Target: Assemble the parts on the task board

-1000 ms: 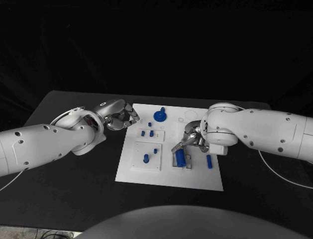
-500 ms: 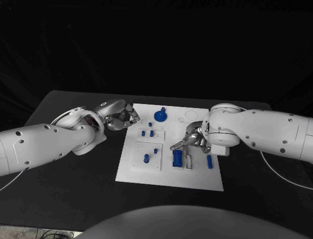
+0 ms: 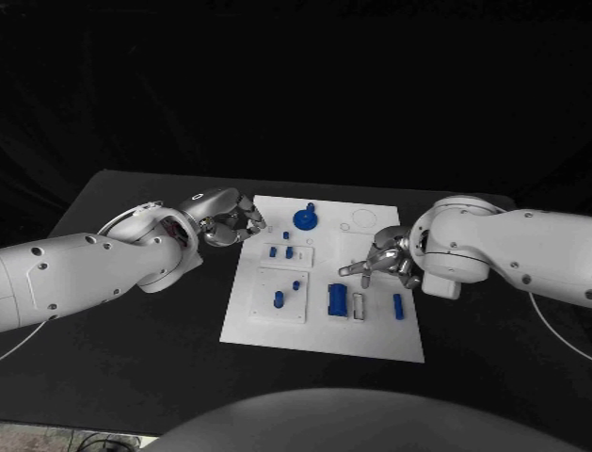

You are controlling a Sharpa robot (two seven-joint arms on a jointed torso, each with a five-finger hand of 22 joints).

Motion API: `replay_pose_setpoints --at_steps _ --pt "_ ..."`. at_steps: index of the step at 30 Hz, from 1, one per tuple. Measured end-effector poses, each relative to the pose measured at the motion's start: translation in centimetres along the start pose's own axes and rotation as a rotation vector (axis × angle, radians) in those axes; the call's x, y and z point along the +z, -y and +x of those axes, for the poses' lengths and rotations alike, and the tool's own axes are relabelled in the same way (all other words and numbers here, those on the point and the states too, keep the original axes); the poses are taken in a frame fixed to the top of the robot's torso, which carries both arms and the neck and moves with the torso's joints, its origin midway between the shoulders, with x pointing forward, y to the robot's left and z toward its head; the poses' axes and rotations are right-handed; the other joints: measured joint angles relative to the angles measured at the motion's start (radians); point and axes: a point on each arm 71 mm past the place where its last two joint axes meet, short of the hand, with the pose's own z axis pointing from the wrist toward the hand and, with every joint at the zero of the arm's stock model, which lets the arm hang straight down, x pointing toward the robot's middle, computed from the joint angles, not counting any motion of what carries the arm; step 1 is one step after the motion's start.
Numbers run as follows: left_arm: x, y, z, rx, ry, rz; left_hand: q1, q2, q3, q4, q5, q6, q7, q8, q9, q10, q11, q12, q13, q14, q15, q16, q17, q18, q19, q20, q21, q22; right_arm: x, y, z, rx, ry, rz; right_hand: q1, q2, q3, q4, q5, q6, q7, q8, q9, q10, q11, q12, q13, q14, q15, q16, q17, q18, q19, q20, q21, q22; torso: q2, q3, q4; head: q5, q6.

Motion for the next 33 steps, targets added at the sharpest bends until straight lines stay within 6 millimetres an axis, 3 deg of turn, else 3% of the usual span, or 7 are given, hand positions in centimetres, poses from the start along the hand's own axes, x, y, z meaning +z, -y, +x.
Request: replay_pose_setpoints --at_steps 3,7,10,12,16,22,33 --pt "0.0 0.0 0.0 0.0 0.0 -0.001 0.0 0.0 0.0 0.0 0.0 0.0 0.0 0.0 0.0 0.0 0.0 0.0 0.0 0.0 0.0 0.0 0.0 0.0 0.0 0.0 0.0 0.0 -1.6 0.9 -0.9 0.024 0.036 -0.013 0.048 0.015 0.008 -0.008 0.15 0.008 -0.008 0.025 0.008 0.0 0.0 0.0 0.0 0.0 0.0 0.0 0.0 0.0 0.006 0.001 0.011 0.0 0.0 -0.0002 -0.0005 0.001 0.0" --pt "0.0 0.0 0.0 0.001 0.0 -0.002 0.0 0.0 0.0 0.0 0.0 0.0 0.0 0.0 0.0 0.0 0.0 0.0 0.0 0.0 0.0 0.0 0.0 0.0 0.0 0.0 0.0 0.0 -2.8 2.2 -1.8 0.042 0.065 -0.005 0.085 0.025 0.017 -0.025 0.228 0.008 -0.008 0.03 0.009 0.0 0.0 0.0 0.0 0.0 0.0 0.0 0.0 0.0 0.007 0.0 0.003 0.0 -0.001 -0.0006 -0.0012 -0.004 0.0" --pt "0.1 0.0 0.0 0.001 0.0 0.0 0.0 0.0 0.0 0.0 0.0 0.0 0.0 0.0 0.0 0.0 0.0 0.0 0.0 0.0 0.0 0.0 0.0 0.0 0.0 0.0 0.0 0.0 -3.1 3.2 -2.1 0.048 0.071 0.01 0.106 0.031 0.026 -0.037 0.257 0.009 -0.008 0.03 0.007 0.0 0.0 0.0 0.0 0.0 0.0 0.0 0.0 0.0 0.007 0.0 -0.004 0.0 -0.002 -0.0011 -0.0021 -0.009 0.0" --pt "0.2 0.1 0.1 0.001 -0.001 0.001 0.0 0.0 0.0 0.0 0.0 0.0 0.0 0.0 0.0 0.0 0.0 0.0 0.0 0.0 0.0 0.0 0.0 0.0 0.0 0.0 0.0 0.0 -3.1 3.6 -2.2 0.045 0.071 0.021 0.123 0.032 0.03 -0.049 0.246 0.009 -0.008 0.03 0.004 0.0 0.0 0.0 0.0 0.0 0.0 0.0 0.0 0.0 0.007 0.0 -0.009 0.0 -0.002 -0.0012 -0.0029 -0.011 0.0" --pt "0.2 0.1 0.1 0.0 -0.002 0.003 0.0 0.0 0.0 0.0 0.0 0.0 0.0 0.0 0.001 0.0 0.0 0.0 0.0 0.0 0.0 0.0 0.0 0.0 0.0 0.0 0.0 0.0 -2.8 4.3 -2.2 0.019 0.067 0.044 0.144 0.036 0.033 -0.063 0.165 0.013 -0.012 0.035 0.0 0.0 0.0 0.0 0.0 0.0 0.0 0.0 0.0 0.0 0.0 0.0 -0.027 0.0 -0.003 -0.0012 -0.0033 -0.017 0.0" --pt "0.2 0.2 0.2 -0.001 -0.003 0.004 0.0 0.0 0.0 0.0 0.0 0.0 0.0 0.0 0.001 0.0 0.0 0.0 0.0 0.0 0.0 0.0 0.0 0.0 0.0 0.0 0.0 0.0 -2.0 4.8 -1.9 -0.042 0.057 0.077 0.139 0.041 0.028 -0.059 0.155 0.055 -0.022 0.055 0.003 0.0 0.0 0.0 0.0 0.0 0.0 0.0 0.0 0.0 0.0 0.0 -0.027 0.0 -0.001 -0.0013 -0.0023 -0.02 0.0" --pt "0.0 0.0 0.1 -0.002 -0.002 0.0 0.0 0.0 0.0 0.0 0.0 0.0 0.0 0.0 0.001 0.0 0.0 0.0 0.0 0.0 0.0 0.0 0.0 0.0 0.0 0.0 0.0 0.0 0.1 5.9 -0.4 -0.104 0.002 0.136 0.131 0.049 0.026 -0.056 0.161 0.055 -0.022 0.052 -0.005 0.004 -0.004 0.0 0.0 0.0 0.0 0.0 0.0 0.0 0.0 0.0 -0.033 0.0 -0.002 -0.0017 -0.001 -0.013 0.0"
